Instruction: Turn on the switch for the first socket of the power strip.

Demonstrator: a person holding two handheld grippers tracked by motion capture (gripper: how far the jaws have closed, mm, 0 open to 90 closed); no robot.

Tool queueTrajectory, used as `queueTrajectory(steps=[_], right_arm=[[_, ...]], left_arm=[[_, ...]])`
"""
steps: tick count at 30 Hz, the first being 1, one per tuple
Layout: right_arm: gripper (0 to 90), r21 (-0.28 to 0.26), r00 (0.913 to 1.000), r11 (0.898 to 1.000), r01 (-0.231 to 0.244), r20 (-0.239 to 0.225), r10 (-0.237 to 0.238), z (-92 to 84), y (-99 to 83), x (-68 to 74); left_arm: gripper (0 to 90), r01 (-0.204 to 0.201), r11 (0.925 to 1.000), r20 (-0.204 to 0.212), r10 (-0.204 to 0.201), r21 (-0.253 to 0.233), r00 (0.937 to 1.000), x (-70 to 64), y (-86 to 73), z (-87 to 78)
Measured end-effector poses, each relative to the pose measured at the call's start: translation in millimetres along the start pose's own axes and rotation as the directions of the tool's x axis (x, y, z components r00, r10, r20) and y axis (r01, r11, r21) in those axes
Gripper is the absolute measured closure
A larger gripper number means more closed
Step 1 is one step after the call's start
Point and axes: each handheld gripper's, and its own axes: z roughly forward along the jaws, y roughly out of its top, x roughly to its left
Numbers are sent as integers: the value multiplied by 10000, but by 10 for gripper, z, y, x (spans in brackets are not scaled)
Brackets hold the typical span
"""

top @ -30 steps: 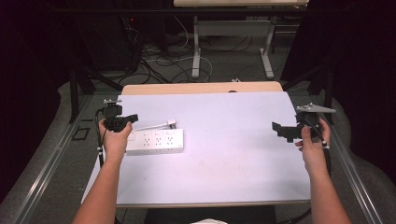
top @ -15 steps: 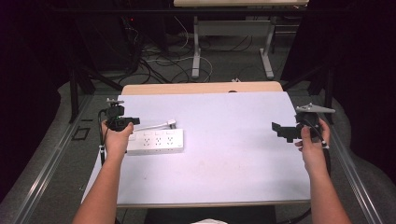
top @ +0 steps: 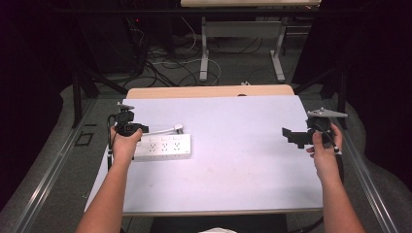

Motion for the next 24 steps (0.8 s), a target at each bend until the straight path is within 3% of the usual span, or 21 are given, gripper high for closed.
queueTrajectory(steps=[7, 10, 11, 13, 24], right_arm=[[0, 98, 9999, 9999, 23, -101, -22, -2, 0, 2], [0, 77, 10000, 10000, -4, -42, 4, 0, -2, 3], [0, 77, 10000, 10000, -4, -42, 4, 0, -2, 3], [0, 98, 10000, 10000, -14, -58, 15, 1, -3, 2], [0, 133, 10000, 9999, -2, -74, 3, 12, -9, 6]], left_arm=[[898, -44, 9997, -296, 51, 247, 9995, -21, -4, 93], [897, -229, 9984, -440, 252, 513, 9987, -13, 1, 111], [897, -93, 9990, -456, 113, 448, 9989, -22, -5, 129], [895, -211, 9984, -536, 239, 534, 9983, -12, -4, 148], [890, -52, 9964, -766, 116, 842, 9970, 2, -3, 246]])
